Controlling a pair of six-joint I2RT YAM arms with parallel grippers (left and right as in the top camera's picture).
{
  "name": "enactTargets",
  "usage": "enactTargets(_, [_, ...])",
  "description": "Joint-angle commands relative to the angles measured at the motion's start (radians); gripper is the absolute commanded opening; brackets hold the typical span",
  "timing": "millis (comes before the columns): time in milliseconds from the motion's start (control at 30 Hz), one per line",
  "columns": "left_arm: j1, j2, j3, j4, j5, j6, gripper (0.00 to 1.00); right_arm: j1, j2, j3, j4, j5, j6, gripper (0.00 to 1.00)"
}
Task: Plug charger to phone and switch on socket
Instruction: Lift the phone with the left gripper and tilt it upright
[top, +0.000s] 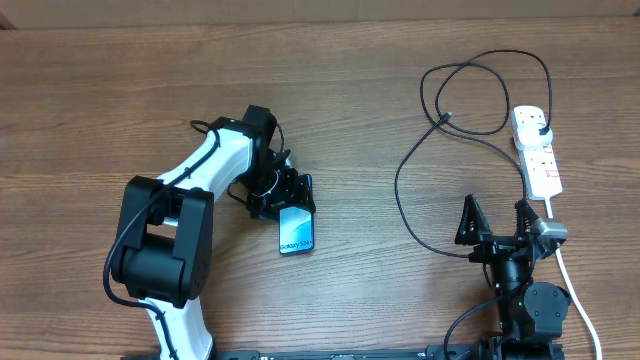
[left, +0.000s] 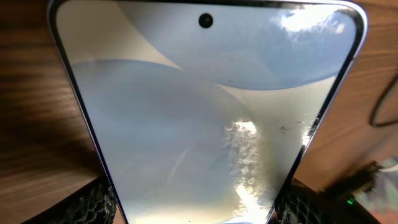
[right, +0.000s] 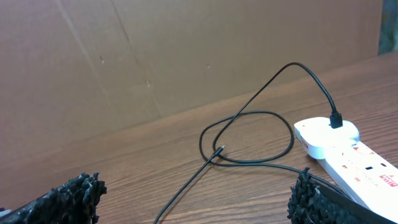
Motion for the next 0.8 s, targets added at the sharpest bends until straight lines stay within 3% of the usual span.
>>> enactTargets(0, [0.020, 0.013, -0.002, -0.015, 0.124, 0.030, 0.66, -0.001, -0.012, -0.011, 0.004, 0.010, -0.007, 1.00])
enactTargets(767, [0.170, 0.013, -0.002, -0.089, 0.457, 0.025, 0.60, -0.001, -0.012, -0.011, 0.004, 0.011, -0.007, 1.00])
